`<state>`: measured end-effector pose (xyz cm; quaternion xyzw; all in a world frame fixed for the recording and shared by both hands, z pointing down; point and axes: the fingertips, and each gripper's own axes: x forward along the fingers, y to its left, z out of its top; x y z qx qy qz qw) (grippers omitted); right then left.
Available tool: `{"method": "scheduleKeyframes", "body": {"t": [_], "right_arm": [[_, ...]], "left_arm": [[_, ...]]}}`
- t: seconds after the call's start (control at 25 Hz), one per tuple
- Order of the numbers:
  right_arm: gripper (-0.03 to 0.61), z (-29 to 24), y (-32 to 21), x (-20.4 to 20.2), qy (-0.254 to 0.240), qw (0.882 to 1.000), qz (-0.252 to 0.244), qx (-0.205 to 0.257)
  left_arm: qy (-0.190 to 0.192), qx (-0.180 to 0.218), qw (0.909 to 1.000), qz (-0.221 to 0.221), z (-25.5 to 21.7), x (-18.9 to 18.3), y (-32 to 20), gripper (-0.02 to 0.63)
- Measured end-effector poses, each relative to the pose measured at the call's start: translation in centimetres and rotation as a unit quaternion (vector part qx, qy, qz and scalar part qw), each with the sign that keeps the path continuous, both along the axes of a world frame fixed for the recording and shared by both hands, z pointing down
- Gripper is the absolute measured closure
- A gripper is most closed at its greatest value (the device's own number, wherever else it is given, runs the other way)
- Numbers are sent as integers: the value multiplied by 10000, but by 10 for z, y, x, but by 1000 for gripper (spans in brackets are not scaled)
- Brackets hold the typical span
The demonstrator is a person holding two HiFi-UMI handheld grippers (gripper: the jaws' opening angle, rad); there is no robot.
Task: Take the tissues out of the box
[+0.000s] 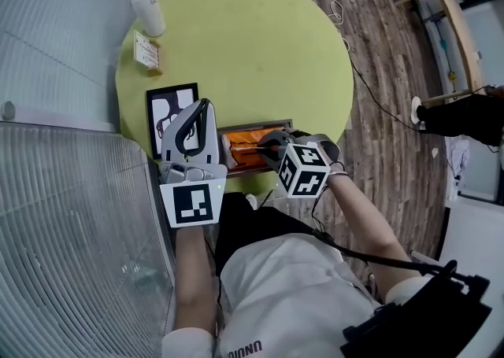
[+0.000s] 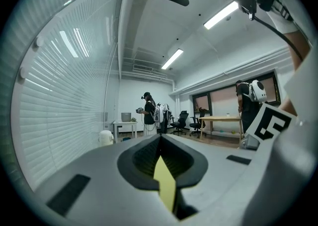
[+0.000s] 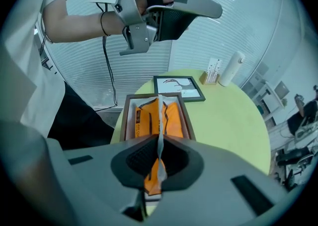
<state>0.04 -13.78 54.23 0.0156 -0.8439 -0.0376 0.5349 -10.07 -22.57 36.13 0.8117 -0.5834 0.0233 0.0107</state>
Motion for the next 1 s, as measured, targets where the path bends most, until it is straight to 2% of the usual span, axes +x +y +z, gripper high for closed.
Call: {"method": "scheduleKeyframes", "body": {"t": [0.44, 1.0], "right_arm": [[557, -29, -6, 3, -341, 9988, 94, 328], [557, -71, -35, 12, -978, 9872, 957, 824]], "left_arm": [[-55, 108, 9998, -163, -13, -4, 2, 600], [-109, 242, 9988, -410, -31, -4, 8, 601]]}}
